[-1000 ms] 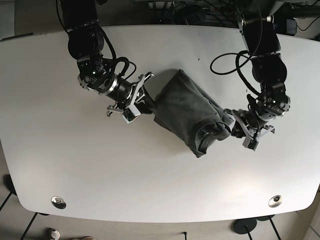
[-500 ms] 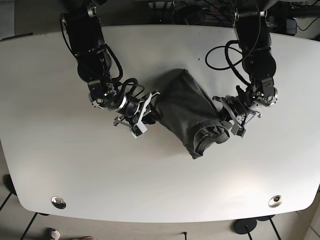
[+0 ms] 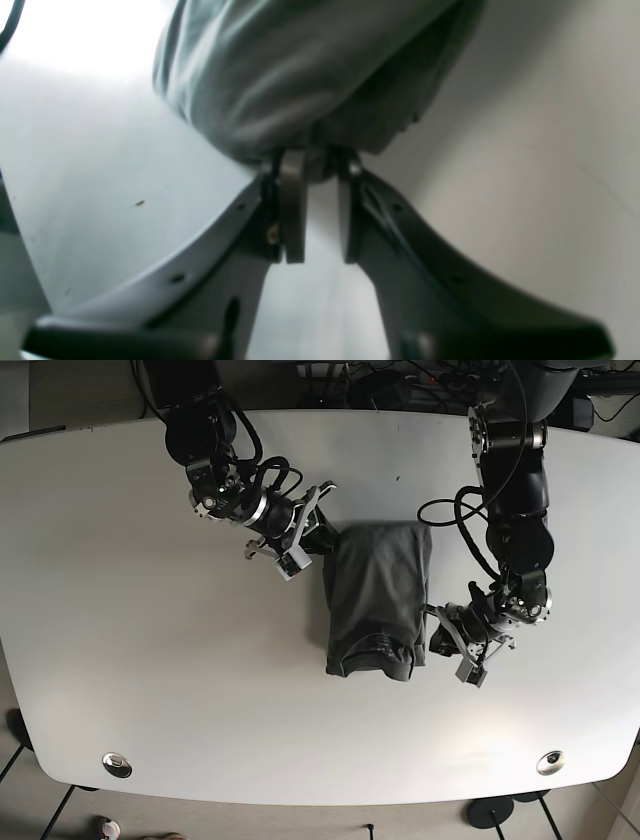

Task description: Fold the T-shirt properly

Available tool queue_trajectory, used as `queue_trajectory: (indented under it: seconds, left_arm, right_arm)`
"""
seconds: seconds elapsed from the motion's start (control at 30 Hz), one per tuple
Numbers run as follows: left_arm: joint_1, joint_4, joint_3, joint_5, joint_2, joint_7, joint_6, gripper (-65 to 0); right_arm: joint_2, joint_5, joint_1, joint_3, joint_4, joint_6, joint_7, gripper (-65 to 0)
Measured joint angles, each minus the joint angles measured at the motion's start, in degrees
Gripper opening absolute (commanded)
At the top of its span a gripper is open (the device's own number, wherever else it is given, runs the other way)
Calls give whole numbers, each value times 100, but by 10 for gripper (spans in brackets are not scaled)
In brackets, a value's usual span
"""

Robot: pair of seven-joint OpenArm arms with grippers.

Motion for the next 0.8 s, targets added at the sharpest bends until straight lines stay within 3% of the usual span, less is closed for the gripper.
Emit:
queue_trajectory:
  seconds: [0.13, 0.2, 0.33, 0.37, 0.5, 0.6, 0.7, 0.73, 0.8]
  left_arm:
    - [577, 1843, -24, -24, -15, 520, 17, -571]
    - [898, 2341, -7, -20, 83, 568, 140, -483]
    - [1478, 3062, 33, -44, 608, 568, 1329, -262]
    - [1617, 3193, 234, -35, 699, 546, 1923, -231]
    - [1792, 3180, 1193, -42, 791, 520, 3056, -217]
    - [1825, 2693, 2009, -81, 765, -264, 3620, -215]
    - [1838, 1606, 2203, -103, 778, -741, 3591, -215]
    - [1834, 1353, 2188, -105, 761, -1139, 3552, -215]
    - [1676, 953, 2194, -243, 459, -1298, 3099, -221]
  right_arm:
    - [251, 74, -153, 389, 260, 4, 20, -549]
    - [343, 2, -151, 605, 264, -31, -22, -549]
    - [236, 92, -149, 1113, 280, 83, 2, -549]
    - [256, 107, -146, 1325, 282, 76, 4, -549]
    - [317, 22, -136, 1469, 280, 20, -2, -549]
    - [271, 63, -133, 1451, 280, 59, 2, -549]
    - [297, 61, -138, 1513, 282, 61, -4, -549]
    - [284, 61, -133, 1598, 284, 76, -2, -549]
    - [258, 59, -118, 1838, 387, 66, 0, -549]
